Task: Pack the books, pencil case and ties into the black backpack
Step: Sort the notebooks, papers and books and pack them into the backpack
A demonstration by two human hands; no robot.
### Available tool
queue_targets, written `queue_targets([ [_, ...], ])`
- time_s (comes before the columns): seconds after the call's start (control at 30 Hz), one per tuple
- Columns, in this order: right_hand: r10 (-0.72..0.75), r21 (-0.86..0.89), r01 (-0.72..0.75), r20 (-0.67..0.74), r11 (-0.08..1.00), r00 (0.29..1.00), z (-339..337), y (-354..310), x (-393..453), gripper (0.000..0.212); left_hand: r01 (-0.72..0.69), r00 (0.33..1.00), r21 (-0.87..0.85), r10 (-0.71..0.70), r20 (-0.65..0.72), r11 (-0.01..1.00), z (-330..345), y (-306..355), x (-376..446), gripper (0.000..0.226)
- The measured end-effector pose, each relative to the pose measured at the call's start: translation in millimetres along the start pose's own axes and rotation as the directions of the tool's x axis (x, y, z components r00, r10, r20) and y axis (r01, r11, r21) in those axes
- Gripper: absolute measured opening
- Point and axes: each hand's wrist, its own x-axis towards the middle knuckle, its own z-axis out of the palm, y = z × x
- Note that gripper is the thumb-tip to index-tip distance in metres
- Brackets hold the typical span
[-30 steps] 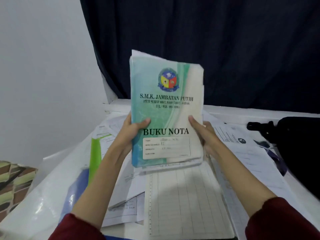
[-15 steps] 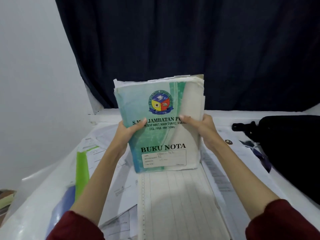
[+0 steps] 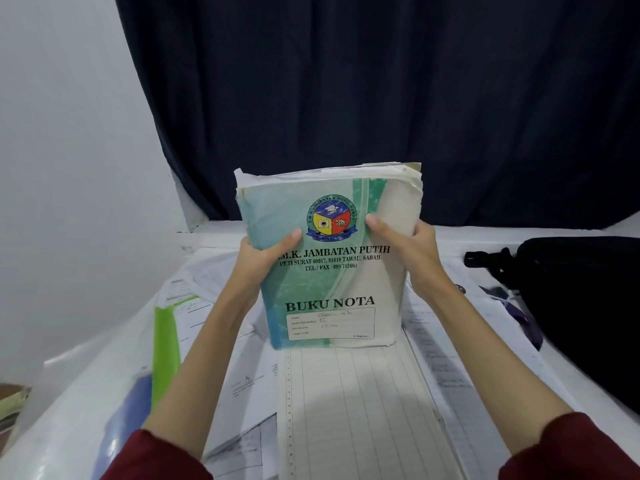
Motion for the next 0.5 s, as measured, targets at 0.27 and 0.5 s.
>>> queue_targets([
  [0.27, 0.006, -0.055, -0.006, -0.003, 0.998, 1.0, 4, 10, -3, 0.025, 0.029, 1.0, 0.004, -0.029, 0.005, 1.0, 1, -6, -4, 0.061],
  [0.5, -0.024, -0.059, 0.022, -0.036, 0.998, 0.999, 6, 14, -1, 0.046, -0.002, 1.0, 0.011, 0.002, 0.031, 1.0, 2, -4, -5, 0.087],
])
